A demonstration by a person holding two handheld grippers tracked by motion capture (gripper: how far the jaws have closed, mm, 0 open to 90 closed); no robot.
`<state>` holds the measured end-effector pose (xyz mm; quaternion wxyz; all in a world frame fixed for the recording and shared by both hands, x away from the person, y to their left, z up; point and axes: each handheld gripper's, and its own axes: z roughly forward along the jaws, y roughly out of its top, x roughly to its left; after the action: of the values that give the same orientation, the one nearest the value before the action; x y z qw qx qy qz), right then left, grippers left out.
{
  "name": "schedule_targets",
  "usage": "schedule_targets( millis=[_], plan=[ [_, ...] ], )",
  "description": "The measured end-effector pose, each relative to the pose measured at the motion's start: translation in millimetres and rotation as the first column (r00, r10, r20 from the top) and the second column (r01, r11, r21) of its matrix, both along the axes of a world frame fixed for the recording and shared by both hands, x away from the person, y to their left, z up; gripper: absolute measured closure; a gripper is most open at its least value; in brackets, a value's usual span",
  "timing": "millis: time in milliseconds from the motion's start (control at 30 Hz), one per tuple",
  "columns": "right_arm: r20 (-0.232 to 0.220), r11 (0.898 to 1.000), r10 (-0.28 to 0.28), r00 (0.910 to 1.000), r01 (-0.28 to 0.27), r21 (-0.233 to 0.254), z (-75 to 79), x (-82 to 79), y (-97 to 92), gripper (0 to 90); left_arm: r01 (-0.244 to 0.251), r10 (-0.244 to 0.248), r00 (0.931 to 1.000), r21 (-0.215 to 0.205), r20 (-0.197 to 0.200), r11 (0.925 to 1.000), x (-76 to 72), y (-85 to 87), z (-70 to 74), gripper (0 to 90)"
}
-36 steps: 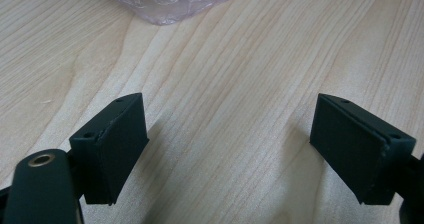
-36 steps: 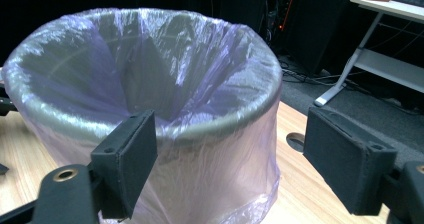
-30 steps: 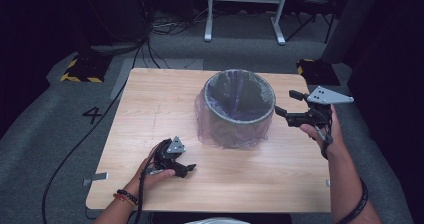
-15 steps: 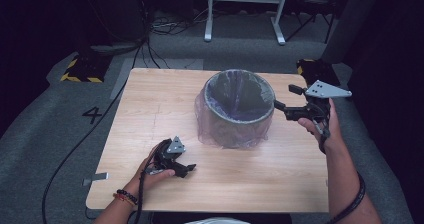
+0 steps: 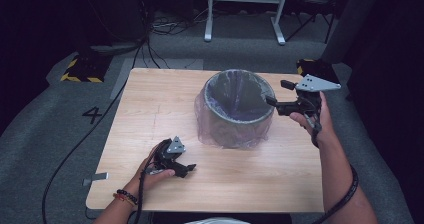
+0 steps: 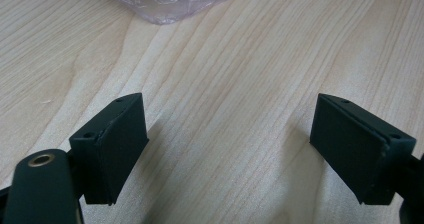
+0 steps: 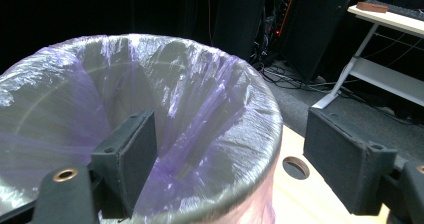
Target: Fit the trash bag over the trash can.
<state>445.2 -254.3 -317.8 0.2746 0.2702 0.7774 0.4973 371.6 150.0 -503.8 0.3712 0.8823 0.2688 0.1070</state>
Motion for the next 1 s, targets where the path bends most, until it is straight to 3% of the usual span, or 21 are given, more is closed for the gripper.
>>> schedule_targets(
  millis=[1000],
  plan=[
    [-0.041,0.998,0.03,0.9987,-0.033,-0.062,-4.4,25.6,36.3,19.8,0.0,0.0,1.0,0.0,0.0,1.0,0.0,0.0,0.0,14.8]
  ],
)
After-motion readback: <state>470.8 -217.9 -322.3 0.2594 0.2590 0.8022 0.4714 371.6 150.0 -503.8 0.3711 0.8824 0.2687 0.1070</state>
